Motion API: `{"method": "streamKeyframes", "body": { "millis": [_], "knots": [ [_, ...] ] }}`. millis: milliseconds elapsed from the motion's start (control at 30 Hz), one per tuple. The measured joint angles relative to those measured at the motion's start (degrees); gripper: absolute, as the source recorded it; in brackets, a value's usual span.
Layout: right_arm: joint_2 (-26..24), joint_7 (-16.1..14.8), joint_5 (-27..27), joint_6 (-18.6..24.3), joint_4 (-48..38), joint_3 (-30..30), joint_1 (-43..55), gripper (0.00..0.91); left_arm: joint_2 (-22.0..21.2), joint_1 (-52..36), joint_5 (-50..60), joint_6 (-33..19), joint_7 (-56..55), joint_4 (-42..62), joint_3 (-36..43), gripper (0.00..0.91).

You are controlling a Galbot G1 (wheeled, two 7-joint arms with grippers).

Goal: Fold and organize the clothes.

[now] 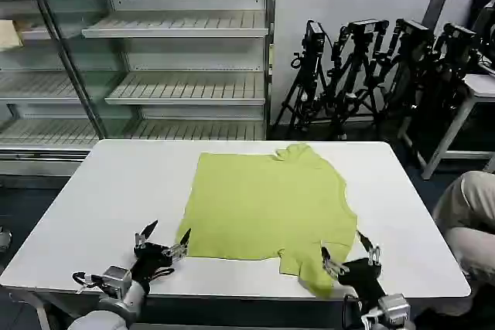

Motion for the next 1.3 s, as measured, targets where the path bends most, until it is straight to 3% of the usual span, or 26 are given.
{"method": "streamKeyframes", "body": {
  "millis": [700, 733, 767, 800, 833, 1300],
  "knots": [
    [-0.67, 2.18, 2.63, -4.7, -0.1, -2.84, -2.02, 0.907, -0.06, 1.65, -6.06, 6.0, -2.33, -0.69, -1.21, 0.907],
    [-0.72, 2.19, 2.77, -4.86, -0.13, -2.89, -1.95, 0.846, -0.05, 1.65, -6.06, 6.12, -2.33, -0.61, -1.24, 0.756],
    [-0.76, 2.16, 2.97, -4.98, -0.2, -2.9, -1.91, 0.494, -0.04, 1.66, -6.05, 6.2, -2.29, -0.54, -1.25, 0.363],
    [-0.81, 2.13, 3.13, -5.1, -0.24, -2.82, -1.91, 0.0, 0.0, 1.67, -5.99, 6.29, -2.23, -0.44, -1.25, 0.101],
    [-0.85, 2.13, 3.25, -5.26, -0.24, -2.84, -1.92, 0.0, 0.01, 1.7, -5.92, 6.37, -2.18, -0.36, -1.25, 0.01],
    [-1.1, 2.14, 5.18, -7.15, -0.48, -3.92, -1.36, 0.0, 0.0, 1.99, -6.45, 6.79, -1.03, -0.25, -0.94, 0.02]
  ]
}}
